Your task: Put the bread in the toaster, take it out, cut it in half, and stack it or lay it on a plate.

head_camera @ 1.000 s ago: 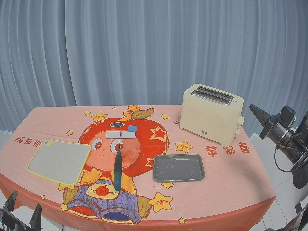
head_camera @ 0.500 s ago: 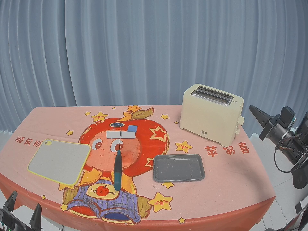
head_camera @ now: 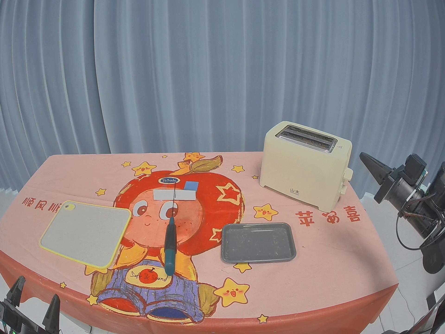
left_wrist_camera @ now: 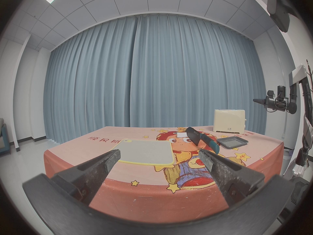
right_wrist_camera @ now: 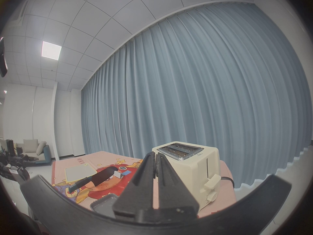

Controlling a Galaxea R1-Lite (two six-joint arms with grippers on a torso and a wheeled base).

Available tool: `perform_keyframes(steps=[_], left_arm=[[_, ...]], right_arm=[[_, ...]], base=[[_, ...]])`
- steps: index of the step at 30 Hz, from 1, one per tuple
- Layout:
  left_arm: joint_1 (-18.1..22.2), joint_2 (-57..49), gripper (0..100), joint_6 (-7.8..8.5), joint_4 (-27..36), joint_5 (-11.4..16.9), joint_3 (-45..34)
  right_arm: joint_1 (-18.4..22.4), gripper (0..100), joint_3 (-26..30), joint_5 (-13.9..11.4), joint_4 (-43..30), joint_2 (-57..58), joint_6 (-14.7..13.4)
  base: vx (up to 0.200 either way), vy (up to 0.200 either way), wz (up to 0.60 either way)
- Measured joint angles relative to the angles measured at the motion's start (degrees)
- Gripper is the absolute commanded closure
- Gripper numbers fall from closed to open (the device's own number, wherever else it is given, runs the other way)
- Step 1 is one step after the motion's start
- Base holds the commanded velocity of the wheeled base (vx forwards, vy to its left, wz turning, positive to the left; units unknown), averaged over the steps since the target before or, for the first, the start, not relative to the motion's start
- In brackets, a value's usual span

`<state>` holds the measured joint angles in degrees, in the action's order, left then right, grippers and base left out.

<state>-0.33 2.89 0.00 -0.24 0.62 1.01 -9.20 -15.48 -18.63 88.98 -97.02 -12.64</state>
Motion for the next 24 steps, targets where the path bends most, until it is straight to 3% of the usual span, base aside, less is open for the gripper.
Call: perform_keyframes(steps=[24], left_arm=[[0.00,0.00,0,0.02,0.00,0.00,0.00]], right_arm=[[-0.55,100,0.38,0.02,-0.11,0.72,-0.02]], base=[[0.000,0.000,0.00]])
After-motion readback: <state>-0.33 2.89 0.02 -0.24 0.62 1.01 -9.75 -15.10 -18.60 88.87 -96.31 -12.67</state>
